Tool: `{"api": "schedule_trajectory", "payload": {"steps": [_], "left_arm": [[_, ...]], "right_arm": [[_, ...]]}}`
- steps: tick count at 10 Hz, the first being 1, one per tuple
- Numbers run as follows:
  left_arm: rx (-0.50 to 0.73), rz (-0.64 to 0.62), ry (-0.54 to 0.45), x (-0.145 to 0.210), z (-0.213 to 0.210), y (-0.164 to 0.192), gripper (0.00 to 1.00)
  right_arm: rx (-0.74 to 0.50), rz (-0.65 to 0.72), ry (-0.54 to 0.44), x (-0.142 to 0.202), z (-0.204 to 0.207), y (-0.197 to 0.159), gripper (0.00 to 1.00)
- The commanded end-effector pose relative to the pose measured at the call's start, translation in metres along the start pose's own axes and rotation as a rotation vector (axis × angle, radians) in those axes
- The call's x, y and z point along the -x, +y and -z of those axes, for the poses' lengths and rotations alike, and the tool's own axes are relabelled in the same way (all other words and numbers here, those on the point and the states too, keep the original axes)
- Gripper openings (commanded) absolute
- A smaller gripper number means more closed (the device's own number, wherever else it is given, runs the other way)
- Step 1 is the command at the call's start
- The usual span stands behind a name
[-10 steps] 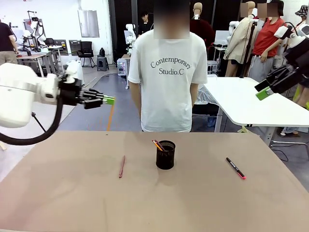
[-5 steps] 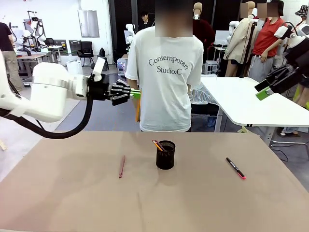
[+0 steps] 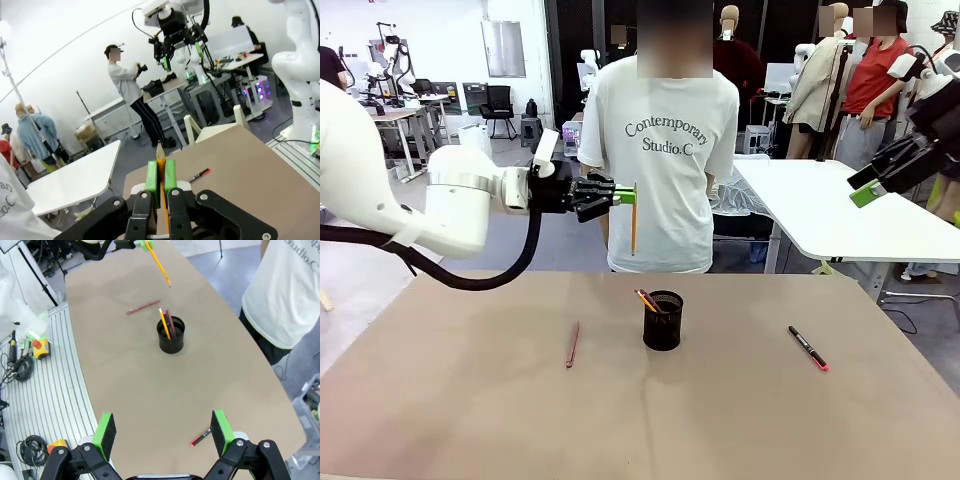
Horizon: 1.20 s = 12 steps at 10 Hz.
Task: Place the pens into the pen holder.
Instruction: Pick up a writing instrument from the table and place it into the Pen holder.
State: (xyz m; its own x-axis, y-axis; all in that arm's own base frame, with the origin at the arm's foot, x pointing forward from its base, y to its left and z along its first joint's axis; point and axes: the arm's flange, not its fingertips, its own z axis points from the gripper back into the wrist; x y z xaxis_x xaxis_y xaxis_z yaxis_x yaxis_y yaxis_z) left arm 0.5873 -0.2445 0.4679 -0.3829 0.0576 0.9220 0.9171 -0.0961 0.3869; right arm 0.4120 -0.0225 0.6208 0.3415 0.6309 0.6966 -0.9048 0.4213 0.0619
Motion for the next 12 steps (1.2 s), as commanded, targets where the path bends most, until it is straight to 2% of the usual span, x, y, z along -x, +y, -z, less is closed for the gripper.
{"api": "schedule_trajectory", "payload": {"steps": [1,5,7,9,12], "left_arm": [[-0.007,0.007,0.035,-0.008,-0.004,-0.001,0.00],[-0.007,0.005,0.011,-0.002,-0.002,0.002,0.00],[-0.006,-0.061,-0.079,0.022,0.005,0.014,0.00],[0.048,-0.104,-0.161,0.046,0.019,0.027,0.00],[0.106,-0.180,-0.234,0.073,0.041,0.033,0.00]], "right_arm": [[-0.001,-0.003,-0.005,-0.001,-0.001,0.000,1.00],[-0.001,-0.003,-0.005,-0.001,-0.001,0.000,1.00],[-0.001,-0.003,-0.005,-0.001,-0.001,0.000,1.00],[-0.001,-0.003,-0.005,-0.001,-0.001,0.000,1.00],[-0.001,-0.003,-0.005,-0.001,-0.001,0.000,1.00]]}}
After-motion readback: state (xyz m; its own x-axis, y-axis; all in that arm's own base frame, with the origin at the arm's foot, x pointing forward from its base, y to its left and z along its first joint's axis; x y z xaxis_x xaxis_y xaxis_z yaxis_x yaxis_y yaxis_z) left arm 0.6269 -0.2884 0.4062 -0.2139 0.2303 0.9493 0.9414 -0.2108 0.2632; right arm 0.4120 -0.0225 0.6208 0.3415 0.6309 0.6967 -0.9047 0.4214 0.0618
